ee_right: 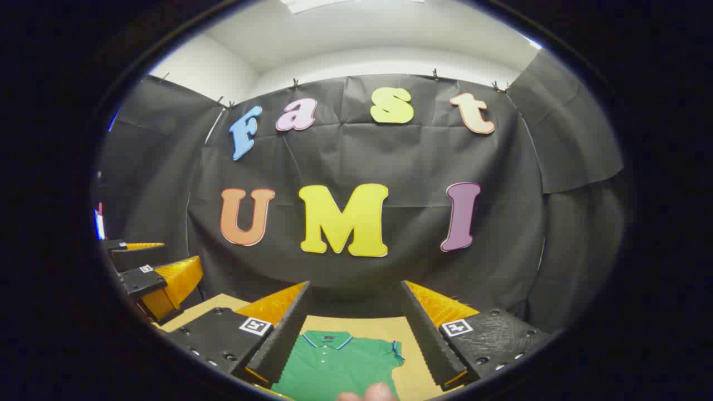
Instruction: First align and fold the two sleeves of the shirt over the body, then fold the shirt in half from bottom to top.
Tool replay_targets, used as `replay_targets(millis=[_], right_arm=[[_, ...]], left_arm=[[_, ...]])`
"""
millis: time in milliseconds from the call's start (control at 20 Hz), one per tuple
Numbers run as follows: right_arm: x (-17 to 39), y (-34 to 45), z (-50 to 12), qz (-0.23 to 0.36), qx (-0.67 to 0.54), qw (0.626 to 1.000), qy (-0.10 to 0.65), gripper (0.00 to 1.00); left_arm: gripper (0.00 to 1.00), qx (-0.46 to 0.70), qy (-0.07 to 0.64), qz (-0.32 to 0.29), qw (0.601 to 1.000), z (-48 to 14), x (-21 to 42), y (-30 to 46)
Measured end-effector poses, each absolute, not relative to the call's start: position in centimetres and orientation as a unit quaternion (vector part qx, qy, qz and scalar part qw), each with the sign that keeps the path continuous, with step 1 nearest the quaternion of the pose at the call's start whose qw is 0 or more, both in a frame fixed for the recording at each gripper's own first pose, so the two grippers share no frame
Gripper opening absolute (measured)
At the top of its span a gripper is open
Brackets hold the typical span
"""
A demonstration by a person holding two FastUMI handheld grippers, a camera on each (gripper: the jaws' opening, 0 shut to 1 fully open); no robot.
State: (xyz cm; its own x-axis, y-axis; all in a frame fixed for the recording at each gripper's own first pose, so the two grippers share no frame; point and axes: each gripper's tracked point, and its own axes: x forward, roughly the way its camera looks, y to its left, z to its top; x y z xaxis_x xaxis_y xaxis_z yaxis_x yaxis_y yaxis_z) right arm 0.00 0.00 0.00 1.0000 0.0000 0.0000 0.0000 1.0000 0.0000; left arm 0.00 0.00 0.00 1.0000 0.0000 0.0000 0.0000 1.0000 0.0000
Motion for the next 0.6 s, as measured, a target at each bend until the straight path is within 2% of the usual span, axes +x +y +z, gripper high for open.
replay_targets(millis=[600], right_arm=[[0.88,-0.32,-0.54,0.004,0.007,1.0,0.01,0.96]], left_arm=[[1.0,0.0,0.013,0.0,1.0,-0.45,0.58,-0.3]])
